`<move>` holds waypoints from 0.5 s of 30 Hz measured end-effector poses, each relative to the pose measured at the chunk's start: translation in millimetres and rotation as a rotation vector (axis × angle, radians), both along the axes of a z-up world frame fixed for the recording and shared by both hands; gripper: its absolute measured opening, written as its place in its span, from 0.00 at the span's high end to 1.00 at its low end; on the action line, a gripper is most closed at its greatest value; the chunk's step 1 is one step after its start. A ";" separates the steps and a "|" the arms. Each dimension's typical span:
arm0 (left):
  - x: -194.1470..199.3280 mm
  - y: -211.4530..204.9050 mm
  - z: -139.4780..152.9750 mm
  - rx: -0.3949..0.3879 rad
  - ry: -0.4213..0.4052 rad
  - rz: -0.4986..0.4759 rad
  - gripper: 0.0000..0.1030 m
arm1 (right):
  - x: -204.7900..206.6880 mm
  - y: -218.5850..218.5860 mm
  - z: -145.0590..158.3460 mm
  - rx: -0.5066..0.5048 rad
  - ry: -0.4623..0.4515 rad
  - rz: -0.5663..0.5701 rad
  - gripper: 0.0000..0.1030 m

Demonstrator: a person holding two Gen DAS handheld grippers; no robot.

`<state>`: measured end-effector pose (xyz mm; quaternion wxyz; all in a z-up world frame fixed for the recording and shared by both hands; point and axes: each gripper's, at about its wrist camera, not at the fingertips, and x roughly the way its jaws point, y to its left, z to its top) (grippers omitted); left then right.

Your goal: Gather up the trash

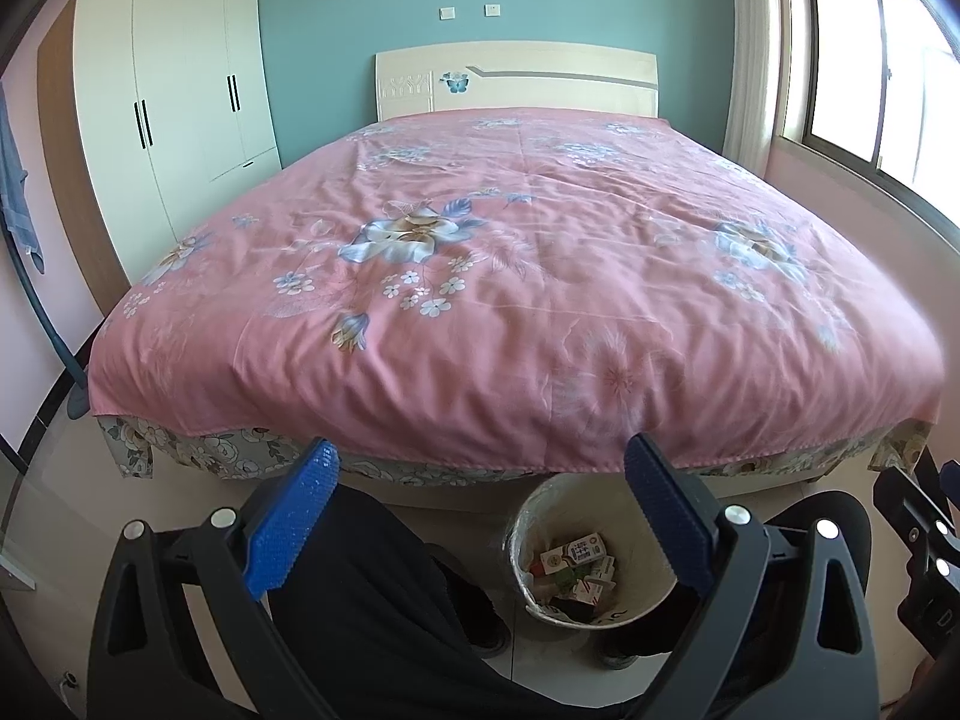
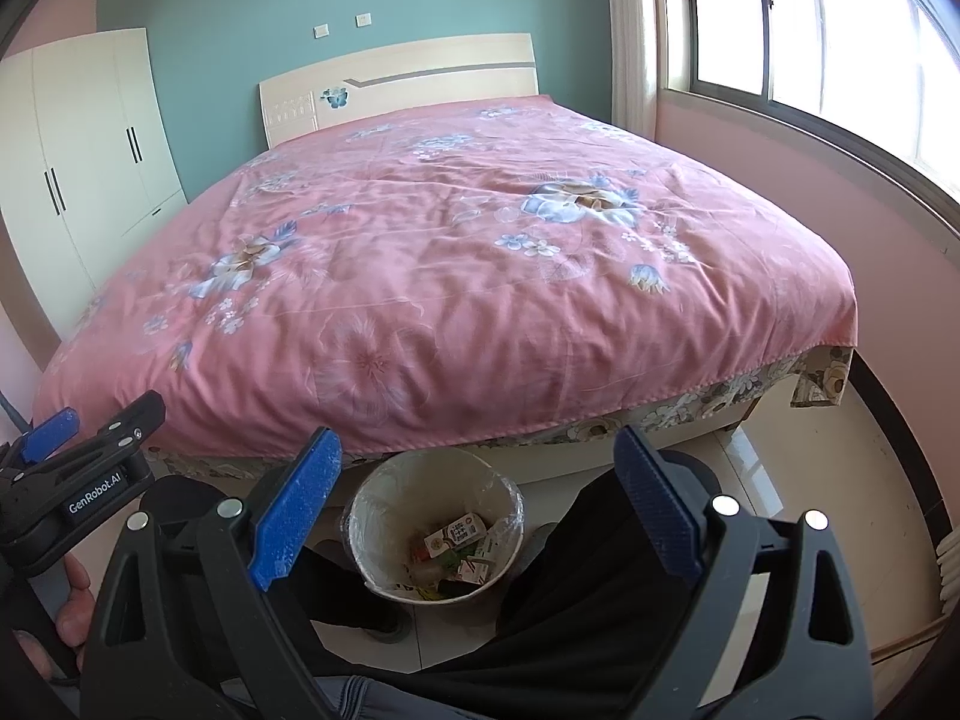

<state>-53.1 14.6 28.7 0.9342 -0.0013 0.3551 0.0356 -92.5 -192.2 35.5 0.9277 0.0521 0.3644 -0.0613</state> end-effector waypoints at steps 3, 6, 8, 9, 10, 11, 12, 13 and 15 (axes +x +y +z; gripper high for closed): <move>0.1 -0.2 -0.6 -0.001 0.002 0.000 0.05 | 0.1 0.0 -0.3 -0.002 0.002 0.001 0.12; 0.3 0.4 -0.2 0.000 0.003 -0.002 0.05 | 1.3 0.4 -1.5 0.002 0.007 0.005 0.12; 0.4 0.3 -0.2 0.000 0.002 -0.002 0.05 | 1.3 0.5 -1.6 0.003 0.007 0.007 0.12; -0.1 0.4 -0.1 0.001 0.000 -0.005 0.05 | 1.2 0.5 -1.8 0.001 0.008 0.008 0.12; -0.2 0.5 -0.3 0.003 0.000 -0.007 0.05 | 1.3 0.4 -1.7 0.003 0.007 0.006 0.12; -0.3 0.1 -0.2 0.003 0.000 -0.005 0.05 | 1.3 0.6 -1.7 0.003 0.007 0.006 0.12; -0.5 0.6 -0.3 0.003 0.000 -0.006 0.05 | 1.2 0.5 -2.0 0.004 0.008 0.007 0.12; -0.7 0.4 -0.5 0.002 0.001 -0.005 0.05 | 1.2 0.9 -2.5 0.004 0.009 0.008 0.12; -0.1 -0.4 -0.3 0.002 0.001 -0.007 0.05 | 1.1 0.9 -2.7 0.006 0.010 0.008 0.12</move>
